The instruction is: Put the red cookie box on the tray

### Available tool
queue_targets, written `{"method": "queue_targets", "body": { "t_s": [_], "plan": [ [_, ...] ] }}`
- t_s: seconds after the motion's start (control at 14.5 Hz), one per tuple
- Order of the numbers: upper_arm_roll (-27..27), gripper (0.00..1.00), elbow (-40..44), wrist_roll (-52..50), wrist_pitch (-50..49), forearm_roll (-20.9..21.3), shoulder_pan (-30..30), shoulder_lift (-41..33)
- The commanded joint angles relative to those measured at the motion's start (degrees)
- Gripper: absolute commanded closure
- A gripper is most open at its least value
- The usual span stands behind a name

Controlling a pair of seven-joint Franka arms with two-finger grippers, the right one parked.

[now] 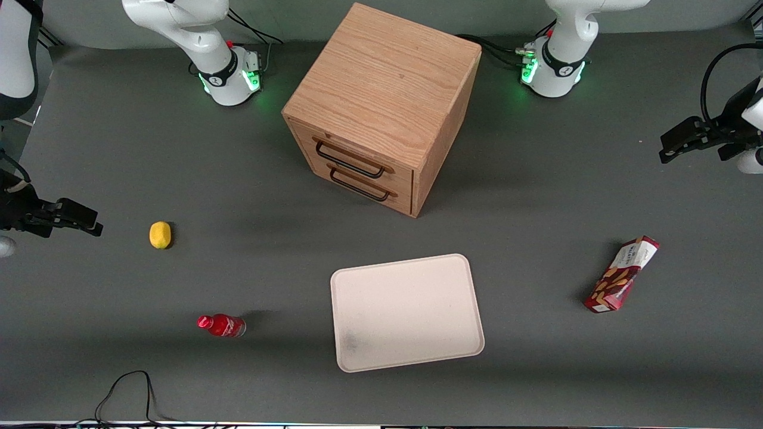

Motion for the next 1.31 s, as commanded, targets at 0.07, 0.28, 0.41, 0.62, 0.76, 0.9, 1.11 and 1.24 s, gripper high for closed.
{"method": "queue_targets", "body": {
  "t_s": [0.07, 0.28, 0.41, 0.62, 0.76, 0.9, 1.11, 1.24],
  "plan": [
    [-0.33, 0.00, 0.20, -0.66, -1.04, 0.53, 0.10, -0.21],
    [-0.33, 0.00, 0.20, -0.66, -1.04, 0.44, 0.10, -0.21],
    [-0.33, 0.00, 0.20, -0.57, -0.95, 0.26, 0.10, -0.13],
    [-0.24, 0.00, 0.20, 0.13, -0.86, 0.00, 0.19, -0.13],
    [-0.24, 0.00, 0.20, 0.22, -0.86, 0.00, 0.10, 0.14],
    [-0.24, 0.00, 0.12, 0.31, -0.51, 0.00, 0.19, 0.31],
    [-0.07, 0.00, 0.29, 5.64, 2.55, 0.26, 0.45, 2.68],
    [-0.07, 0.00, 0.55, 10.83, 5.28, 0.44, 2.20, 4.79]
  ]
}}
